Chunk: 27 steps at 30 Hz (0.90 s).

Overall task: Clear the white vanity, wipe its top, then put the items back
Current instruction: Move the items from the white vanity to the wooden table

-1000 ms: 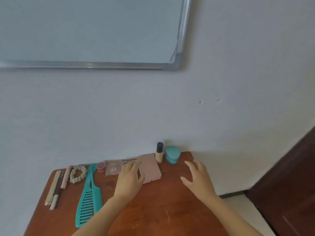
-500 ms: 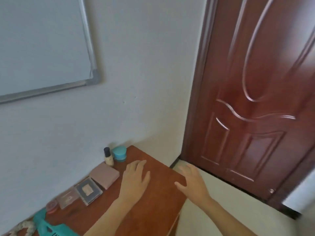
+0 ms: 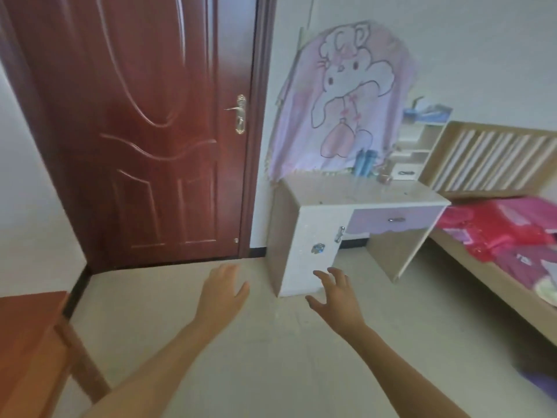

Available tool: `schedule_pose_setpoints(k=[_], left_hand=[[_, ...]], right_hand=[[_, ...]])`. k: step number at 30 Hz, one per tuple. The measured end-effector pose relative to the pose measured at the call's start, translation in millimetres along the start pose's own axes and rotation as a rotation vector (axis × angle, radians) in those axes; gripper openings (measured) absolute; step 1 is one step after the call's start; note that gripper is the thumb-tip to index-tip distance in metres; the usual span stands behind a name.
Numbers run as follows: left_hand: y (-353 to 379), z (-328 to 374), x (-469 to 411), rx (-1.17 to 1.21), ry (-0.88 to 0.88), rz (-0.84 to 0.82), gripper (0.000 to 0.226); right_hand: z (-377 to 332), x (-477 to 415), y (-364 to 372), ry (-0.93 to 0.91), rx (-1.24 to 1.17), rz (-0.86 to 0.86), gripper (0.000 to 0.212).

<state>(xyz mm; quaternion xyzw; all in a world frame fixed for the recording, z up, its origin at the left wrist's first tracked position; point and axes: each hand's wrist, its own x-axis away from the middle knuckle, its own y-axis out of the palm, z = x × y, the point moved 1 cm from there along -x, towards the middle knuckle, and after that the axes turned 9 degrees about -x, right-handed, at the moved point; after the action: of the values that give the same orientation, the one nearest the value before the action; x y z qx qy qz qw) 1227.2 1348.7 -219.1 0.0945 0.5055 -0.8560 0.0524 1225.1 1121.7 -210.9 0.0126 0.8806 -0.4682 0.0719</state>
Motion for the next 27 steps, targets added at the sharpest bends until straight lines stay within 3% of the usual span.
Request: schedule_pose_setpoints(k=[8, 13, 18, 27], left_hand=[[75, 155, 6, 0.128, 0.259, -0.078, 0.065], [94, 211, -25, 0.205, 0.336, -0.047, 0.071], [110, 243, -84, 0.319, 0.316, 0.011, 0.031], [166, 286, -217, 0.385, 0.297, 0.024, 0.033]], right_hand=[[112, 63, -109, 0.160, 0.146, 0.095, 0.057], [149, 64, -152, 0.153, 0.178, 0.205, 0.055], [182, 26, -184, 0.118, 0.235, 0.221, 0.055], [258, -76, -227, 0.209, 0.278, 0.206, 0.057]])
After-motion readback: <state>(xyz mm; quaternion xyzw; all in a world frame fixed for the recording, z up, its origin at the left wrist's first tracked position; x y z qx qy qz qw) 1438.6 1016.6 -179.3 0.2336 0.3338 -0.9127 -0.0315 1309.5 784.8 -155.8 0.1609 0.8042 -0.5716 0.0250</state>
